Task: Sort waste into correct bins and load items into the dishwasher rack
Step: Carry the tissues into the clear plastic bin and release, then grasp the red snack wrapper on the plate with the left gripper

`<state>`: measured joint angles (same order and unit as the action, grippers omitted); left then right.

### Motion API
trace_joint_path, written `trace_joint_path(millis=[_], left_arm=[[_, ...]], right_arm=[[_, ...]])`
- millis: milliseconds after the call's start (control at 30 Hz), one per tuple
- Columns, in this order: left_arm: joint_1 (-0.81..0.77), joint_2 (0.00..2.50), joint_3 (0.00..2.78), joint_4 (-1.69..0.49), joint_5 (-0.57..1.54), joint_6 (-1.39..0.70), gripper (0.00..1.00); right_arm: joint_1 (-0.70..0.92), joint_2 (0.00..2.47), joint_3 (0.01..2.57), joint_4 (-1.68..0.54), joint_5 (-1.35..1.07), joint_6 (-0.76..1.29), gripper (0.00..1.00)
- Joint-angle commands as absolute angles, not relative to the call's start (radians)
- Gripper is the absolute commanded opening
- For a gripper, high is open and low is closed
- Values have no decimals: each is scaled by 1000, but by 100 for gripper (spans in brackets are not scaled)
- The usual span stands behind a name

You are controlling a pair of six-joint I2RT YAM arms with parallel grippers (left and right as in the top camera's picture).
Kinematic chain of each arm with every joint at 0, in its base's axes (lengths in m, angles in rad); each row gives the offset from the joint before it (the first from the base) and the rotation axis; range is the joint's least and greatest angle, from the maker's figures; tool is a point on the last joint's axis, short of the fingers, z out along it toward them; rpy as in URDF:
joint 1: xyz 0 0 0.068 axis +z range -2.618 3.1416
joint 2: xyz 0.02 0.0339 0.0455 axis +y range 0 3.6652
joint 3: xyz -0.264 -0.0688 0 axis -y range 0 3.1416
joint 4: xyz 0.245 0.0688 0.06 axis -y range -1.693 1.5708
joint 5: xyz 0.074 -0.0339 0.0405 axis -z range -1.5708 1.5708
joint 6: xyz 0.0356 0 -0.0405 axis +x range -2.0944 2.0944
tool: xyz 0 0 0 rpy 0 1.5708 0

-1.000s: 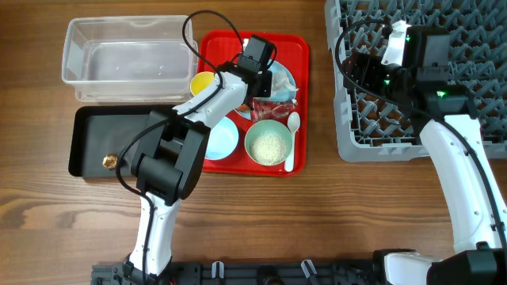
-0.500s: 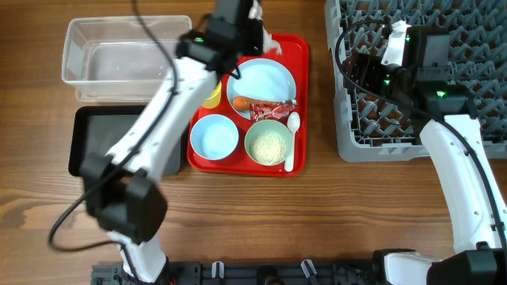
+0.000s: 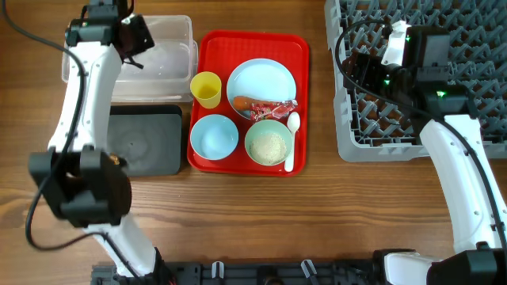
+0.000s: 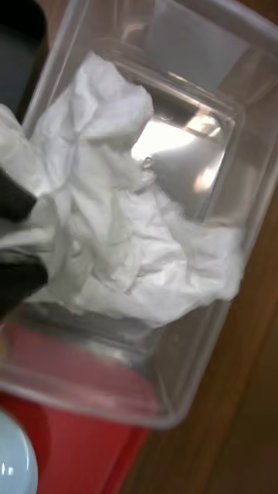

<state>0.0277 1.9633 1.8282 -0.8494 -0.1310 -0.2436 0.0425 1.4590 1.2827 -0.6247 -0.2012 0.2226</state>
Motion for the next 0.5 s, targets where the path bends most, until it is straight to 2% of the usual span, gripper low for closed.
trace_joint_path(millis=[0, 300, 467], left_arm=[[38, 2042, 1834, -844, -132, -232, 99], [-69, 1924, 1866, -796, -109, -231, 100], [-263, 1866, 1866, -873, 1, -159, 100]], right_arm=[[42, 1464, 1278, -623, -204, 212, 90], [42, 1464, 1278, -623, -211, 212, 90], [42, 1464, 1278, -630, -211, 211, 90]])
